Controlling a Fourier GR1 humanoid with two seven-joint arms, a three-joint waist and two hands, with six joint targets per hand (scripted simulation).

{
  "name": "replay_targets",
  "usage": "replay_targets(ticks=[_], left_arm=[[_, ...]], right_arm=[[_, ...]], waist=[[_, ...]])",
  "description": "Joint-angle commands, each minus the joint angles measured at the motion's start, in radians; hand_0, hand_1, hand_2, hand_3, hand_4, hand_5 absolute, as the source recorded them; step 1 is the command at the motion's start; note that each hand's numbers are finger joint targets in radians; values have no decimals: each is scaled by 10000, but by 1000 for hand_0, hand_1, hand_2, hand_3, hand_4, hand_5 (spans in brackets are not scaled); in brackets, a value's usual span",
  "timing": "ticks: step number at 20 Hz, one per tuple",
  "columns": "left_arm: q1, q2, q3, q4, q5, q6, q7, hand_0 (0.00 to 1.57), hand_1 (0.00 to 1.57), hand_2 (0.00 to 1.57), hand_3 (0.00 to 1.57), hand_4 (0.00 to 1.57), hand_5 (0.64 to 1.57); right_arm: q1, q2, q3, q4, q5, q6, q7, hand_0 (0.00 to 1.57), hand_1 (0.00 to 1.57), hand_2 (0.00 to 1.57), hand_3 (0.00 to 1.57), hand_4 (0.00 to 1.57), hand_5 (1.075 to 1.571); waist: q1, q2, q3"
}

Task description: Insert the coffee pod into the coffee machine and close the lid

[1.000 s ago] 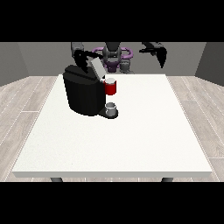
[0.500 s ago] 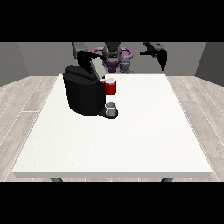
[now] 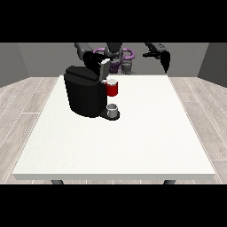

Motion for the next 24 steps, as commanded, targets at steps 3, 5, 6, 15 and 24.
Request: replay_targets(ticks=[3,5,6,15,24], left_arm=[[284,-291,-350,65,-206,239,-143,0,0,0,0,192,1571],[257,300,302,855,115,-197,-977,0,0,0,0,148,1571],[91,14,-52,69,104,80,-36,0,0,0,0,156,1571],[-135,259,-111,618,-16,-155,-1074,0,0,0,0,121,1571],[909,-710,-624,376,-280,569,-1186,0,0,0,0,192,1571]], right_arm=[[-783,26,168,164,435,-188,115,0,0,0,0,61,1571],[-1021,-143,432,-194,429,399,741,0,0,0,0,173,1571],[-310,249,638,227,1043,-443,-427,0,0,0,0,125,1571],[-1482,968,585,67,906,-567,102,0,0,0,0,126,1571],[1624,1316,1596,-939,-832,118,-1467,0,0,0,0,286,1571]], waist=[[214,71,4],[-210,63,-1],[154,60,5],[-10,151,2],[-605,-1425,9]])
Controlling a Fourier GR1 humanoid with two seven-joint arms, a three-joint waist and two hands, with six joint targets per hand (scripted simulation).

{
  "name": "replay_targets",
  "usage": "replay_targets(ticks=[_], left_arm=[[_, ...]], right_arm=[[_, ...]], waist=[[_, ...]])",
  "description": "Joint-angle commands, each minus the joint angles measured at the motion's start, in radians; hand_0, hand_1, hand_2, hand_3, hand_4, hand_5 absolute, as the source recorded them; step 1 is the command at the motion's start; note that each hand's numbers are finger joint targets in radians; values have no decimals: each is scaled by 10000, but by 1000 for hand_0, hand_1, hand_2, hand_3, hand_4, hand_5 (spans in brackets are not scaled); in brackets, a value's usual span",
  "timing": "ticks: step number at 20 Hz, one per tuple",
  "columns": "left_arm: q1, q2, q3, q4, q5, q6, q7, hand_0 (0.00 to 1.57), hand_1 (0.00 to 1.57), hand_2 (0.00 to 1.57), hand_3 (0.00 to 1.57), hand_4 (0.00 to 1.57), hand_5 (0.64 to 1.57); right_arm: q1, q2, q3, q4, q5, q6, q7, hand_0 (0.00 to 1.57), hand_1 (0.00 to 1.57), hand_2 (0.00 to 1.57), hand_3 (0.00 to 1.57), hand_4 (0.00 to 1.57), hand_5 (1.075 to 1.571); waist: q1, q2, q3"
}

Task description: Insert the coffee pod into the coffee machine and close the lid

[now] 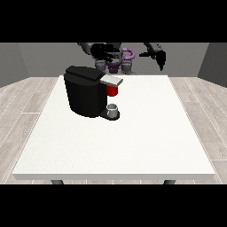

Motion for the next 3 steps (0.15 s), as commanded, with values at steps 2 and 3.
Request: replay_targets(ticks=[2,3], left_arm=[[342,117,300,673,75,38,-276,0,0,0,0,192,1571],[606,96,225,192,97,101,188,0,0,0,0,192,1571]], right_arm=[[1997,156,1157,-1033,-1294,-314,92,0,0,0,0,251,1571],[2612,158,684,-754,-1107,-242,-315,0,0,0,0,157,1571]], waist=[[-904,-950,-2],[-845,-1088,3]])
